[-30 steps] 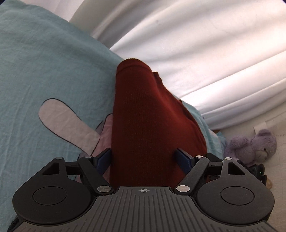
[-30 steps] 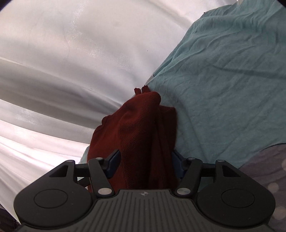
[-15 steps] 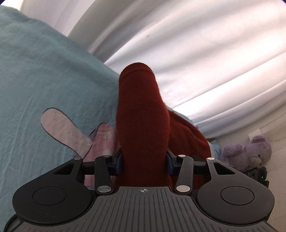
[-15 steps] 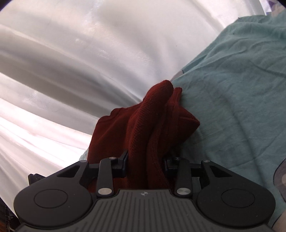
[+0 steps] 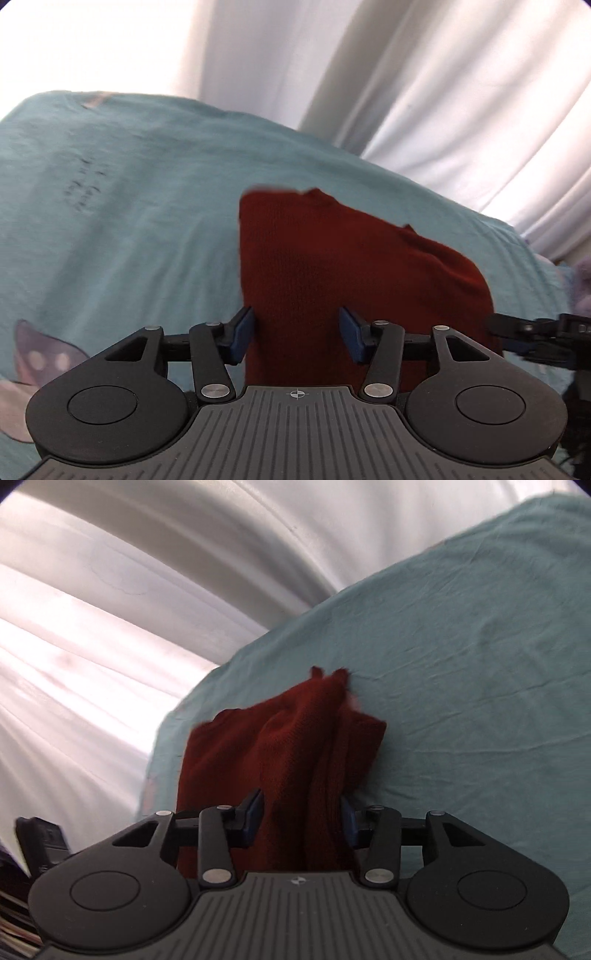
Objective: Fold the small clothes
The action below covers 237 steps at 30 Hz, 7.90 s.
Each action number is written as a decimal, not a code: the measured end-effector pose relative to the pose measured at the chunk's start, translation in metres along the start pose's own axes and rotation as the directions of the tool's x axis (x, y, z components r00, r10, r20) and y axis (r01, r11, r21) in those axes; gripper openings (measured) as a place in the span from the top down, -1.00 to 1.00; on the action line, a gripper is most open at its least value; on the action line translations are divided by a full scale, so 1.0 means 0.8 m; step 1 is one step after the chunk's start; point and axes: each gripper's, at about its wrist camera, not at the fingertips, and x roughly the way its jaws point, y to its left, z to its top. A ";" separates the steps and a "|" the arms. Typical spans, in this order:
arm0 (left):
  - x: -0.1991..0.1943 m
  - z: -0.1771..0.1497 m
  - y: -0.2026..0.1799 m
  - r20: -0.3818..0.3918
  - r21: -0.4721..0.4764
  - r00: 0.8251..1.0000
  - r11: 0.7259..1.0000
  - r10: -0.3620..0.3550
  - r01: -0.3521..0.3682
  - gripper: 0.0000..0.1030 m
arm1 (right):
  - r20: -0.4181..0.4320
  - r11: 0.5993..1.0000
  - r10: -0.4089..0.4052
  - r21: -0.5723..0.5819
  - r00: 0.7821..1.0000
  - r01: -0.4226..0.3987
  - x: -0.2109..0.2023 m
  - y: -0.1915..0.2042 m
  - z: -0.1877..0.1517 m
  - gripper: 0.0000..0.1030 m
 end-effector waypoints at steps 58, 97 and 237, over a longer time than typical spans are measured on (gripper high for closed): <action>-0.084 -0.151 -0.034 -0.154 0.112 0.940 0.951 0.304 -0.289 -0.88 | 0.058 0.797 -0.460 -0.412 0.886 0.441 -0.083 0.107 -0.243 -0.92; -0.106 -0.136 -0.052 -0.123 0.102 0.959 0.965 0.254 -0.242 -0.95 | -0.003 0.724 -0.623 -0.382 0.783 0.574 -0.063 0.129 -0.216 -0.92; -0.096 -0.143 -0.057 -0.182 0.170 0.957 0.966 0.226 -0.196 -0.95 | 0.039 0.715 -0.623 -0.377 0.782 0.588 -0.064 0.147 -0.206 -0.93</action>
